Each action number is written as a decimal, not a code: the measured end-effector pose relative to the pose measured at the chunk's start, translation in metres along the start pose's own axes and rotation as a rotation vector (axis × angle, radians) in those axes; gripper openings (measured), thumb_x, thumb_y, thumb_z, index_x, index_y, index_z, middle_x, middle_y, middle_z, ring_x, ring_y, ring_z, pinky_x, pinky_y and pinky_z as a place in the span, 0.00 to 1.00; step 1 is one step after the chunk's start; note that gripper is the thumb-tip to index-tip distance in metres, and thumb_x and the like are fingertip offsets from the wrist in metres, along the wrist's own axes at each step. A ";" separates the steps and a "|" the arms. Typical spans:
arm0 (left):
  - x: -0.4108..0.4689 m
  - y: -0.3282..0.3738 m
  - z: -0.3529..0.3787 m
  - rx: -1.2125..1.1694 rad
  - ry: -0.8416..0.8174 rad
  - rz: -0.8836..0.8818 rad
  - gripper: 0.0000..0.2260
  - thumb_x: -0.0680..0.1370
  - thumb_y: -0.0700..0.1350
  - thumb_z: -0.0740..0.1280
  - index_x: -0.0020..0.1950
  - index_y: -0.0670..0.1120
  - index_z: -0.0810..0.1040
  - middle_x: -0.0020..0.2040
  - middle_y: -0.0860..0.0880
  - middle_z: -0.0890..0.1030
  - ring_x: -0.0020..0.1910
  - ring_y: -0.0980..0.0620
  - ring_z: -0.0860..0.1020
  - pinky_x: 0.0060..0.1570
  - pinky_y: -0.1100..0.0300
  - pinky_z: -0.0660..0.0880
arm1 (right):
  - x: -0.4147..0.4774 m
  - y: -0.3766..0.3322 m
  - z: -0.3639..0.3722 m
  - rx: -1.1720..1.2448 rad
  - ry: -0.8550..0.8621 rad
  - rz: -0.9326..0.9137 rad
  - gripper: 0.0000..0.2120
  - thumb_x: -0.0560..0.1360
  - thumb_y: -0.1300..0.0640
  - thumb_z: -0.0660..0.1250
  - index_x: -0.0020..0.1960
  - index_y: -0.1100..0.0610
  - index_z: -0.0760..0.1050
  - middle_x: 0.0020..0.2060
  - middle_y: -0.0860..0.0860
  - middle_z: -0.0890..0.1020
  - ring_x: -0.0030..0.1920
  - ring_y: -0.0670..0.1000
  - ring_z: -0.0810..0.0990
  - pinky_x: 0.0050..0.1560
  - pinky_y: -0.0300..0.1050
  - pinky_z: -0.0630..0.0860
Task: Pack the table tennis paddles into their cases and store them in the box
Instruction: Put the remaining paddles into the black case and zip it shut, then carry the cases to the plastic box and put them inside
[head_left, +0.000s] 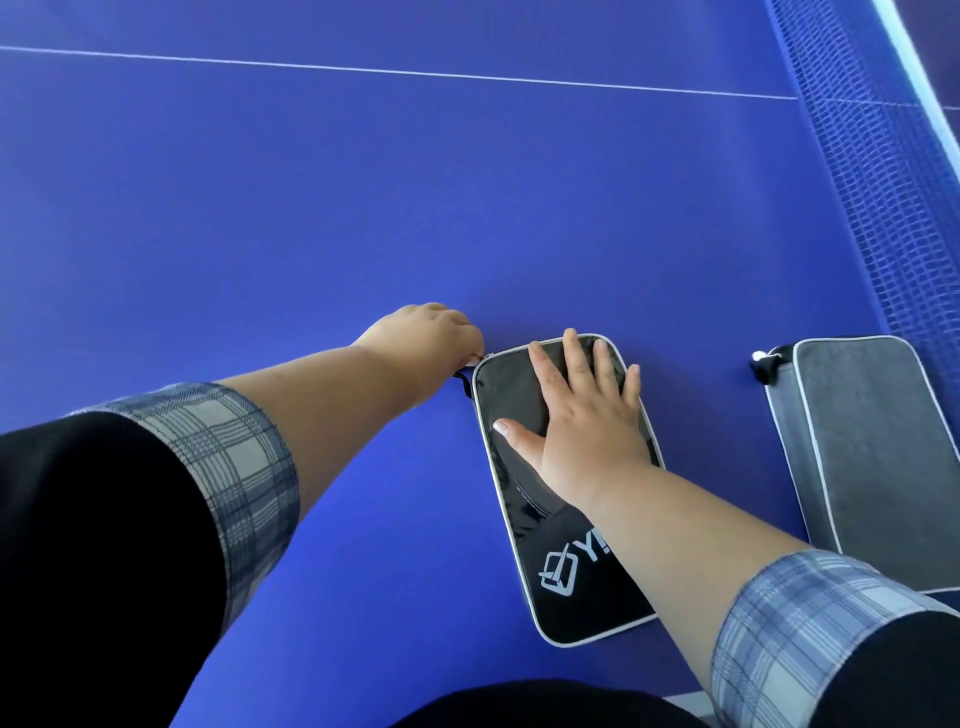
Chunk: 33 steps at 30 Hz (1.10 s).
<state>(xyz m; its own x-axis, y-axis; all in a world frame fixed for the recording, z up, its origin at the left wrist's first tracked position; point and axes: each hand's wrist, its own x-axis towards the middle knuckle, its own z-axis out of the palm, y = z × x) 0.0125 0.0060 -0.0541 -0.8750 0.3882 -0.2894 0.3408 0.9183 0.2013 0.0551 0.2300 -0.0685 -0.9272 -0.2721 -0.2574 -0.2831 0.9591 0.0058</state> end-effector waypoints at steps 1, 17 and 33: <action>-0.001 0.000 0.001 -0.005 -0.007 -0.016 0.14 0.75 0.35 0.61 0.51 0.54 0.75 0.47 0.56 0.74 0.52 0.51 0.73 0.41 0.57 0.72 | 0.001 0.000 -0.001 0.003 -0.021 0.004 0.44 0.69 0.21 0.37 0.79 0.42 0.46 0.81 0.53 0.50 0.79 0.62 0.48 0.75 0.69 0.45; 0.037 0.065 -0.022 -0.266 -0.268 -0.278 0.18 0.81 0.57 0.57 0.68 0.52 0.73 0.62 0.46 0.77 0.59 0.40 0.75 0.58 0.47 0.74 | -0.176 0.035 -0.016 1.778 -0.247 1.434 0.31 0.70 0.48 0.77 0.69 0.54 0.70 0.65 0.55 0.75 0.61 0.57 0.77 0.57 0.52 0.78; 0.053 0.161 -0.069 -0.540 -0.077 -0.233 0.12 0.80 0.60 0.54 0.62 0.61 0.69 0.44 0.52 0.78 0.35 0.49 0.75 0.31 0.57 0.72 | -0.204 0.104 -0.063 1.998 0.296 1.259 0.15 0.77 0.55 0.70 0.58 0.40 0.73 0.48 0.47 0.86 0.46 0.51 0.87 0.45 0.52 0.84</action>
<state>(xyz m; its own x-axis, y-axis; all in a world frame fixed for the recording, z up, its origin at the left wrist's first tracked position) -0.0027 0.1687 0.0272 -0.8713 0.2043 -0.4462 -0.0981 0.8183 0.5663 0.1988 0.3805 0.0457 -0.4428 0.4422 -0.7800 0.5389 -0.5640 -0.6257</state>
